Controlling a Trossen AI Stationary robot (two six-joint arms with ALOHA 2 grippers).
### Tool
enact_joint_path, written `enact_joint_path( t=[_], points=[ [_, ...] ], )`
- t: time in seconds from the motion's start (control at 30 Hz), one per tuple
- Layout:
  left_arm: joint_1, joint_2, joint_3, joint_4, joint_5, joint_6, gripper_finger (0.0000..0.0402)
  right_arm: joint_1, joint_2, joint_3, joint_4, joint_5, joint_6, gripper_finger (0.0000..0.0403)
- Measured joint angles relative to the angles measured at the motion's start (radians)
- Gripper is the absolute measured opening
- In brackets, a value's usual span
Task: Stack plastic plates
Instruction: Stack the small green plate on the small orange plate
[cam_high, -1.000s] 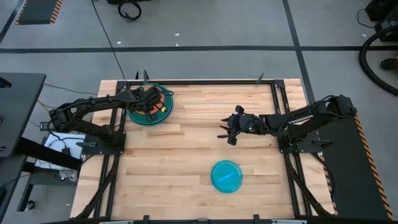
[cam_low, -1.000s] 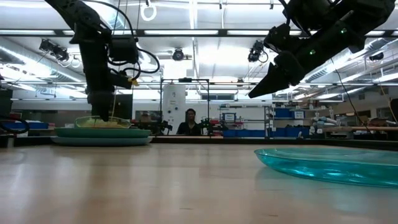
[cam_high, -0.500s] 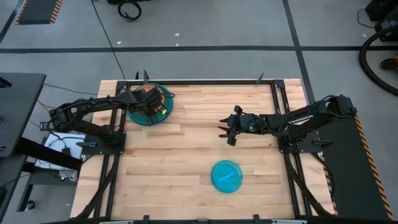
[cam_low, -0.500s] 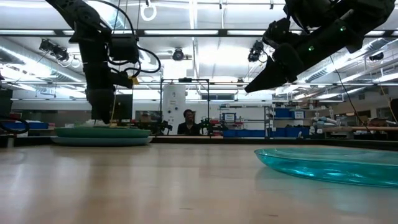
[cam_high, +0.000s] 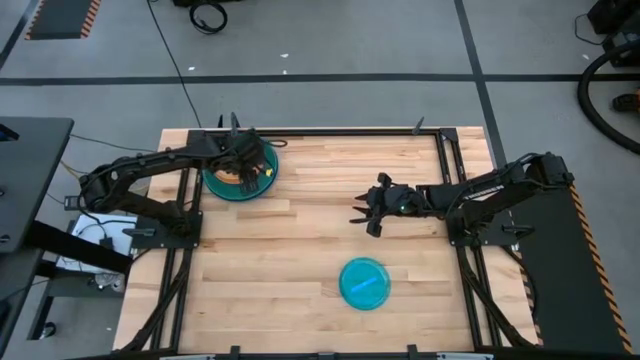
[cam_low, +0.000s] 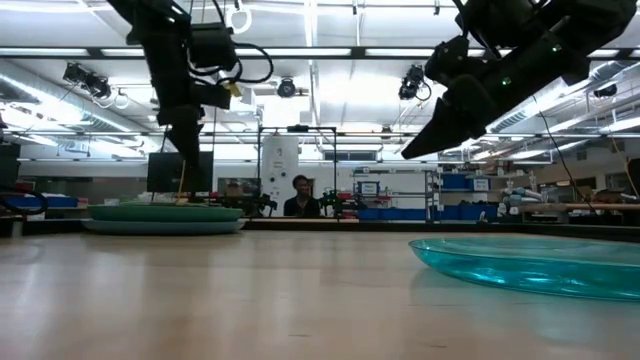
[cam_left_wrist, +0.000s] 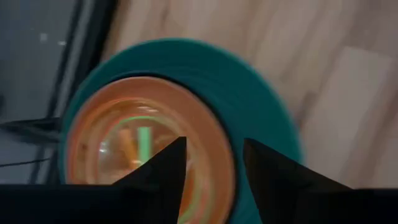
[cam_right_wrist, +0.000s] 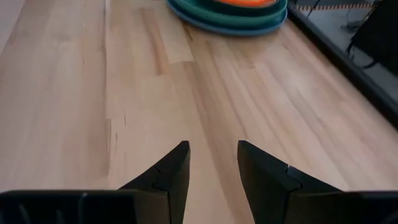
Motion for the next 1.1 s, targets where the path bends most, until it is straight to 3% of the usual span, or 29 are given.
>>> enact_joint_path(
  t=[0.47, 0.67, 1.1],
  points=[
    [0.112, 0.030, -0.128, -0.024, 0.029, 0.022, 0.0166, 0.038, 0.000, 0.000, 0.003, 0.035, 0.018, 0.0145],
    [0.119, 0.029, -0.212, 0.094, 0.011, 0.123, 0.0166, 0.038, 0.000, 0.000, 0.013, 0.036, 0.026, 0.0145],
    [0.041, 0.021, -0.158, 0.057, -0.022, 0.104, 0.0166, 0.038, 0.000, 0.000, 0.015, 0.037, 0.026, 0.0145]
  ],
)
